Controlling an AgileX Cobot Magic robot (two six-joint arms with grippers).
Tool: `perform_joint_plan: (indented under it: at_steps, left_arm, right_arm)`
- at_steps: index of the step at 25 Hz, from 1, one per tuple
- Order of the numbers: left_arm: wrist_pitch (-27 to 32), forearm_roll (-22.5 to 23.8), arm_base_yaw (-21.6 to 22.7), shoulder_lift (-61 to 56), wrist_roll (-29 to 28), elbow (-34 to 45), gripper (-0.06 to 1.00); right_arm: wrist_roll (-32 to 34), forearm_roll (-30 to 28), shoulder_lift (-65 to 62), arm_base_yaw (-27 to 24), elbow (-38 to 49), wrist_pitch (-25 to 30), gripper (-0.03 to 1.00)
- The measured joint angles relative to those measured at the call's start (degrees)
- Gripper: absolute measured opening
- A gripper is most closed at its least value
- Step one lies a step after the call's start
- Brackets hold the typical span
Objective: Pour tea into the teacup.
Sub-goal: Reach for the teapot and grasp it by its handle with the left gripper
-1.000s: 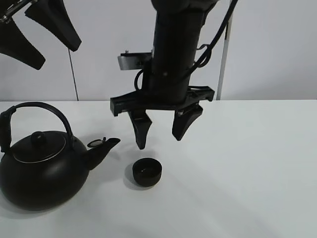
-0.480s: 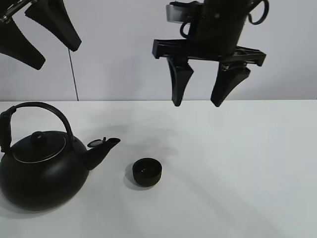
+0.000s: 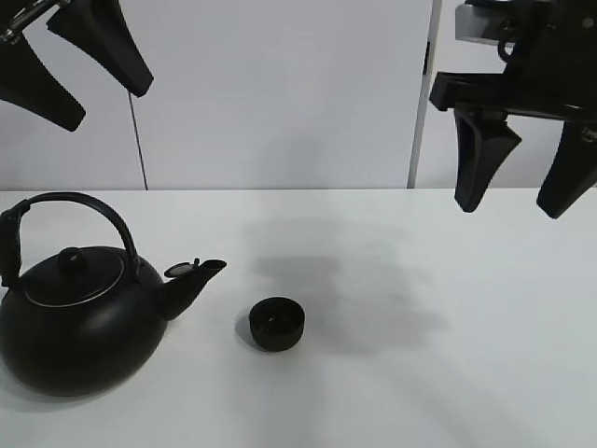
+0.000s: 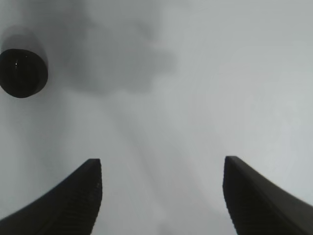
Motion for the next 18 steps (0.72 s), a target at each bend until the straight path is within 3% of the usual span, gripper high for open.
perform_joint_plan:
  at_steps: [18]
  left_arm:
    - [0.0,0.0,0.0,0.0,0.0,0.0,0.53]
  right_arm:
    - [-2.39,0.04,-1.41,-0.16,0.24,-2.19,0.48]
